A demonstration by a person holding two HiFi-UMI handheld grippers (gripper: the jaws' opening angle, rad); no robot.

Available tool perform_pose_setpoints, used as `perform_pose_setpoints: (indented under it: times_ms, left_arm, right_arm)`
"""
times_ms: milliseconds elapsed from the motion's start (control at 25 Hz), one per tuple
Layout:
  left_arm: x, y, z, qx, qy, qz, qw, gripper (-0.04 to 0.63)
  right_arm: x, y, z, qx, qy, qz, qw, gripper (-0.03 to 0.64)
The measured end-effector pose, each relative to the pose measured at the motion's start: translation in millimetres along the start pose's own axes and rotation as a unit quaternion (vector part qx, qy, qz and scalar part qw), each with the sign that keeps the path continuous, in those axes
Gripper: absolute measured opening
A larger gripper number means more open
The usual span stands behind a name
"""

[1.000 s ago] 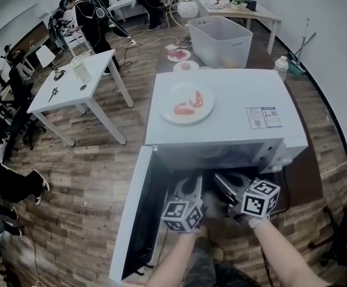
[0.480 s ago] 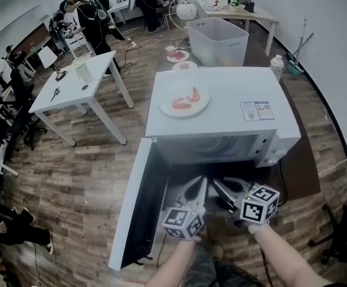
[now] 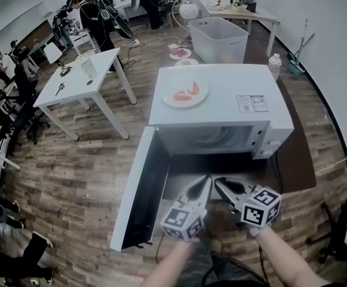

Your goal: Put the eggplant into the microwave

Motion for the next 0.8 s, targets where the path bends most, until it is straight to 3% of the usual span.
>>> perform_pose_setpoints:
  times_ms: [280, 800]
  left_arm:
    - [18.0, 12.9, -7.5, 0.002, 0.001, 0.002, 1.0000, 0.002]
    - [37.9, 33.1, -4.9, -0.010, -0.001, 0.022, 0.9997, 0.002]
  right_arm:
    - [-18.7, 17.0, -6.3, -0.003, 0.042, 0.010, 0.999, 0.000]
    - [-32.3, 42.5, -2.0, 0.016, 0.037, 0.036, 0.999, 0.000]
Point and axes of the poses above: the fingertips, and each gripper's own axes: y backward along the fingers, x to its right, z out of its underside, the point moved 9 cm from there along y, backward along the fingers, and after that the axes turned 2 degrees about z, right-handed, at the moved point
